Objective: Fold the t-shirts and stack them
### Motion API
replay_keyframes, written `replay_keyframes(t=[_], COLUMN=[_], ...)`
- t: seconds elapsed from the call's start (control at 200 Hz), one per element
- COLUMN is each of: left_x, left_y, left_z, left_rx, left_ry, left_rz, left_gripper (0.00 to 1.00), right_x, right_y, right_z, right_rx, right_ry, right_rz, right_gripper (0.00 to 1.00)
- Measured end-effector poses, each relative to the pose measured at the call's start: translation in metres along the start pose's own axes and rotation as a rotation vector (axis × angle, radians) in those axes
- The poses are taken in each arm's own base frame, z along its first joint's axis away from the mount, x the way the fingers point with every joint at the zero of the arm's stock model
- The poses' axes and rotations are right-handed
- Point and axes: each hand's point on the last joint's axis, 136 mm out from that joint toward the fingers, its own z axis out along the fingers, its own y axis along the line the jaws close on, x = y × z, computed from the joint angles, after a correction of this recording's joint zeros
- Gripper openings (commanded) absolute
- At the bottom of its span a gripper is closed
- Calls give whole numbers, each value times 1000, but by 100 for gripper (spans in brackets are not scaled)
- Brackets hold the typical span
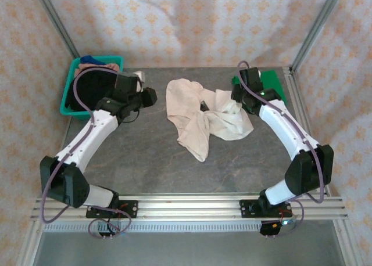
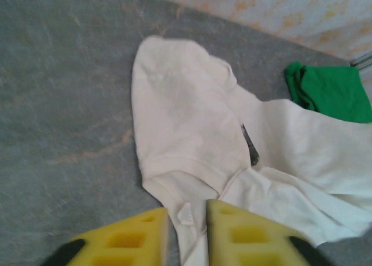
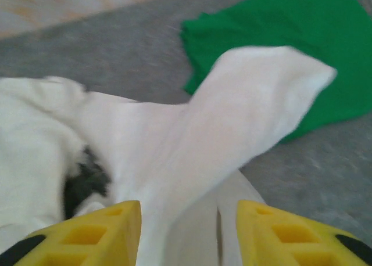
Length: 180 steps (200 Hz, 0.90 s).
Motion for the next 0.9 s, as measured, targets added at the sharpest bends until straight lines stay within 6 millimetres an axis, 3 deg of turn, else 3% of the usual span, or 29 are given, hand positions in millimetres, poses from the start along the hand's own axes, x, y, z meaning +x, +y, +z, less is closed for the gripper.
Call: replay_keyframes(t=[0.08, 0.155, 0.25, 0.315, 0.561, 0.736, 0.901], left_x=[34, 78, 126, 142, 130, 124, 112], left_y=[-6, -18, -31, -40, -68, -75, -86], left_z=[34, 66, 93, 108, 166, 186, 198], left_rx=[-11, -10, 0, 10, 33, 40, 57], left_ry=[112, 240, 367, 419, 417, 406, 380], left_rz=[42, 106, 167, 196, 220, 221, 225], left_gripper=[48, 50, 51, 53, 53, 53, 46], right_x=[24, 65, 101, 112, 111, 108, 108], right_y=[-20, -37, -46, -51, -51, -49, -48], right_z=[18, 30, 33, 31, 30, 31, 32], right_rx=[93, 137, 138, 141, 127, 115, 108], right_ry=[64, 160, 237, 252, 225, 215, 212], right_rz=[-23, -50, -62, -61, -36, -26, -24], right_gripper=[55, 56, 56, 56, 54, 53, 53])
